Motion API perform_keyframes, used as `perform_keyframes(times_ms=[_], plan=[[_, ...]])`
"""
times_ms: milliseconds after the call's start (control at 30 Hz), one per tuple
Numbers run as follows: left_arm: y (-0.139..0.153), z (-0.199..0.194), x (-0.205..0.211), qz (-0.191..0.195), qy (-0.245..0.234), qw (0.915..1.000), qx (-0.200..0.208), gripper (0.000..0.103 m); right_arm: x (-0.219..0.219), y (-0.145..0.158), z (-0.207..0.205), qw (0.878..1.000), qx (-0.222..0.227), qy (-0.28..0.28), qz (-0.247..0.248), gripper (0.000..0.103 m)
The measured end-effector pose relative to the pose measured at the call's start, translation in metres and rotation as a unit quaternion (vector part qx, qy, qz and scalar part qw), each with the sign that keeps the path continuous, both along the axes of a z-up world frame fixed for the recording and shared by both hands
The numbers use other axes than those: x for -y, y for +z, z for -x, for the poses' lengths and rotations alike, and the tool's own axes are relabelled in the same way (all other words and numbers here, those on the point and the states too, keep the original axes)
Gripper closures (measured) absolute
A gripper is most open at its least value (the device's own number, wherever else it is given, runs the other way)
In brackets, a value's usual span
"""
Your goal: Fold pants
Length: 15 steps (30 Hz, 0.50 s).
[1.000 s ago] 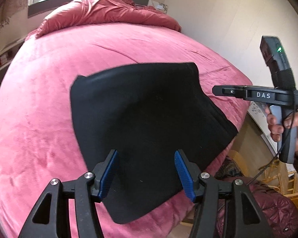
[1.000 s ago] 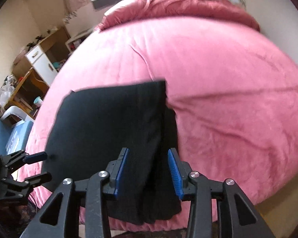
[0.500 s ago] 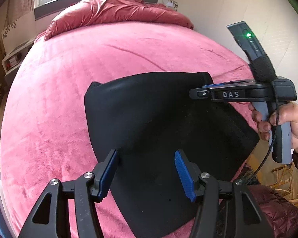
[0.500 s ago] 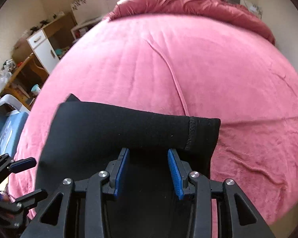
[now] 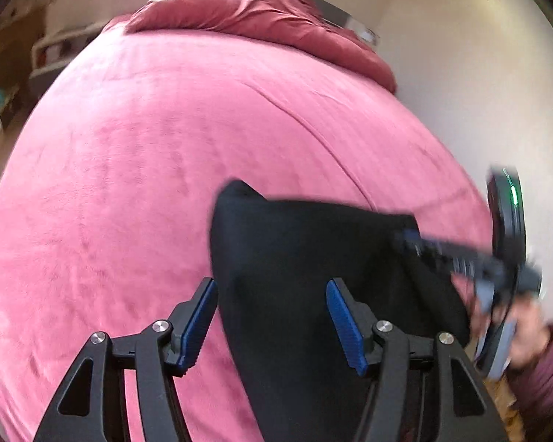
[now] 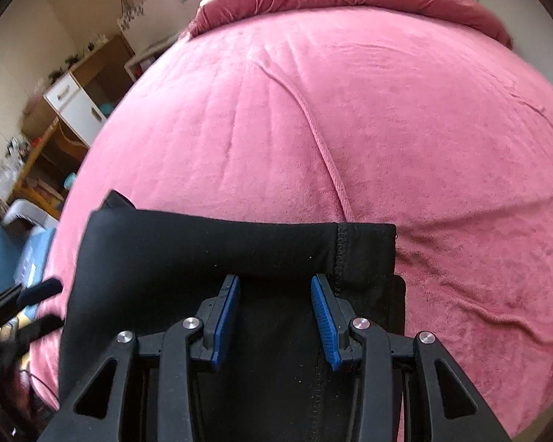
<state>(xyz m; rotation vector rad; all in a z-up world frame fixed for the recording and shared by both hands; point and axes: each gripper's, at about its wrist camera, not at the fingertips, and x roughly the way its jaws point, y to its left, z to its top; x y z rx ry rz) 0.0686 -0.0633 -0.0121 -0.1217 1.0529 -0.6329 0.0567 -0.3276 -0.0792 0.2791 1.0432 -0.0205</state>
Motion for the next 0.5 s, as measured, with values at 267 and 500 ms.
perform_keyframes(times_ms=[267, 500], plan=[[-0.036, -0.065, -0.018, 0.084, 0.026, 0.9898, -0.112, 0.033, 0.004, -0.003, 0.006, 1.000, 0.026, 0.002, -0.012, 0.062], [-0.064, -0.087, -0.001, 0.115, 0.011, 0.9775, -0.176, 0.033, 0.009, -0.006, 0.012, 0.999, 0.044, 0.003, -0.025, 0.062]])
